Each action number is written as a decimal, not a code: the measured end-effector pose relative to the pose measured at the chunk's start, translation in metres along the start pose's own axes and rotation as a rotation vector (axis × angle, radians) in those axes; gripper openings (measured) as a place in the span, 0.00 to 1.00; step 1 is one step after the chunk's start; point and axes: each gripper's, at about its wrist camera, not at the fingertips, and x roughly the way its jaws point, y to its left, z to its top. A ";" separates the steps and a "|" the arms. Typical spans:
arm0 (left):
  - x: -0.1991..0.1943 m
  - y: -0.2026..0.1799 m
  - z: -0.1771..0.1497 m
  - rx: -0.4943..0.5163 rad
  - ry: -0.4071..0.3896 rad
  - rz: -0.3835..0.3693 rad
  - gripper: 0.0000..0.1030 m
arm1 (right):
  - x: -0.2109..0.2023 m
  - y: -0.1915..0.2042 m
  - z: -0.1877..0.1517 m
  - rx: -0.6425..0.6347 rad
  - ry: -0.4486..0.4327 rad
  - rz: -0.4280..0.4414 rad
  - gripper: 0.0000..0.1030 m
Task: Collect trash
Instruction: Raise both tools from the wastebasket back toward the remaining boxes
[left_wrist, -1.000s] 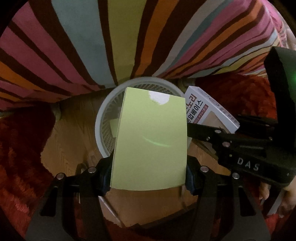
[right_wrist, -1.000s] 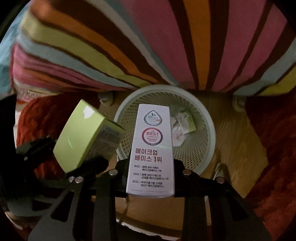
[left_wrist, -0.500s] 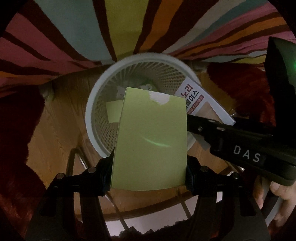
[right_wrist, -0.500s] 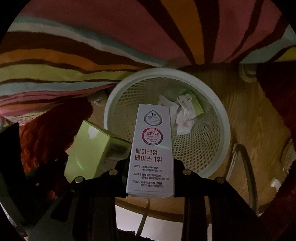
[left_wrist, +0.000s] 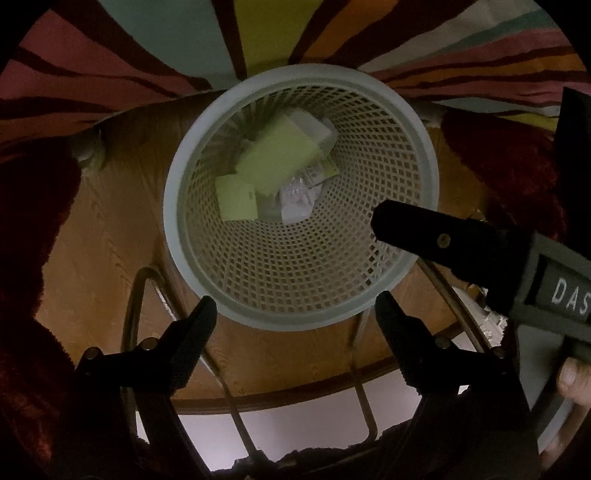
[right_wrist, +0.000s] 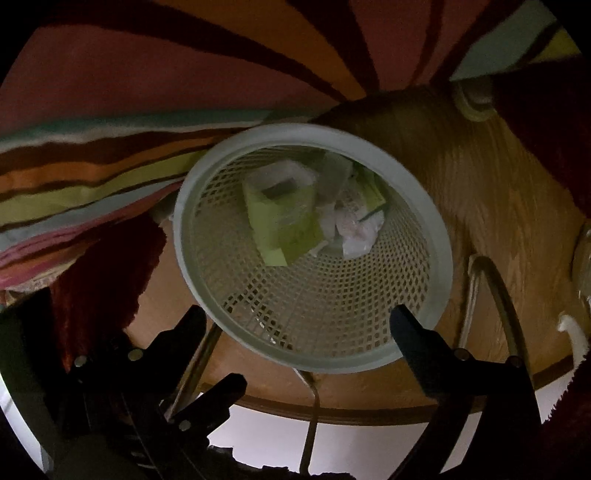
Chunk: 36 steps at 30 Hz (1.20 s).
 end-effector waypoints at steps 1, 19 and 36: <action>0.000 0.000 0.000 0.001 0.004 -0.001 0.83 | 0.000 0.000 0.000 0.002 0.000 0.003 0.92; -0.036 0.005 -0.028 0.000 -0.086 -0.079 0.83 | -0.032 0.018 -0.029 -0.101 -0.045 0.053 0.92; -0.166 -0.008 -0.095 0.188 -0.465 -0.046 0.83 | -0.212 0.076 -0.111 -0.652 -0.692 0.080 0.92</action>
